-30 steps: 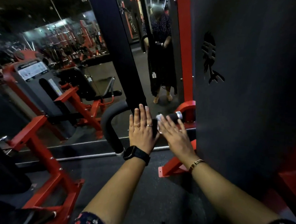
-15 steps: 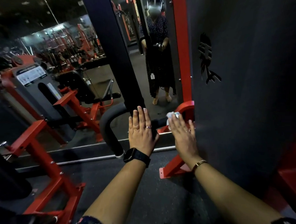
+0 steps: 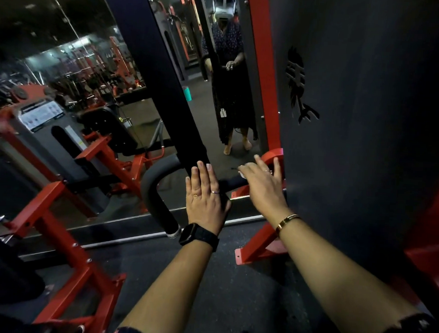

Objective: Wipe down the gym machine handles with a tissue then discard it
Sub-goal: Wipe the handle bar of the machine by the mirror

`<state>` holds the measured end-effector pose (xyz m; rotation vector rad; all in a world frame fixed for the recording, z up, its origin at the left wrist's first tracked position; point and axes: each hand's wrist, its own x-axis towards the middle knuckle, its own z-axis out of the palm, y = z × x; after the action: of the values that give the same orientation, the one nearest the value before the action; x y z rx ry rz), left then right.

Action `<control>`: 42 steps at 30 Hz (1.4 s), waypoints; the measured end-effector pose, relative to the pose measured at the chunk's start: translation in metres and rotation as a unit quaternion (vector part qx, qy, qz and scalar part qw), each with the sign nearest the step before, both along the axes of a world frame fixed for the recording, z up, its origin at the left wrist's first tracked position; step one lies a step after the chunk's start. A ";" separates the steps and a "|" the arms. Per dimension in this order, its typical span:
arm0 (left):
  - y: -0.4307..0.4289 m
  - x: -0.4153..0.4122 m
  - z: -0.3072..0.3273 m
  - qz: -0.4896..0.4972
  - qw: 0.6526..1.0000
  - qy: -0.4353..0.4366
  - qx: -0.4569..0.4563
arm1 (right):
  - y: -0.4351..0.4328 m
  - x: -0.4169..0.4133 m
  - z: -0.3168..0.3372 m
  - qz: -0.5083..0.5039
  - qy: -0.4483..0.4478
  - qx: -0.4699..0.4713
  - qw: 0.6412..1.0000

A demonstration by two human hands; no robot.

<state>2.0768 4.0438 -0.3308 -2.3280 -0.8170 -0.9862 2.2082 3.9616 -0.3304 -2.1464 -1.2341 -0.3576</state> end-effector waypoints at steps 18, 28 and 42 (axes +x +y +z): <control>-0.002 -0.001 0.001 -0.001 1.000 -0.003 -0.001 | 0.008 0.012 0.010 0.025 0.074 -0.030 0.996; -0.004 0.000 0.002 0.005 1.000 -0.002 -0.004 | -0.011 -0.013 -0.047 -0.048 0.012 0.030 0.998; -0.008 0.000 0.001 0.000 1.000 -0.005 -0.012 | -0.008 -0.026 -0.042 -0.062 0.063 0.098 0.991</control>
<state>2.0764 4.0363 -0.3299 -2.3445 -0.8381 -0.9948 2.1821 3.9534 -0.3725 -2.0472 -0.9574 -0.3736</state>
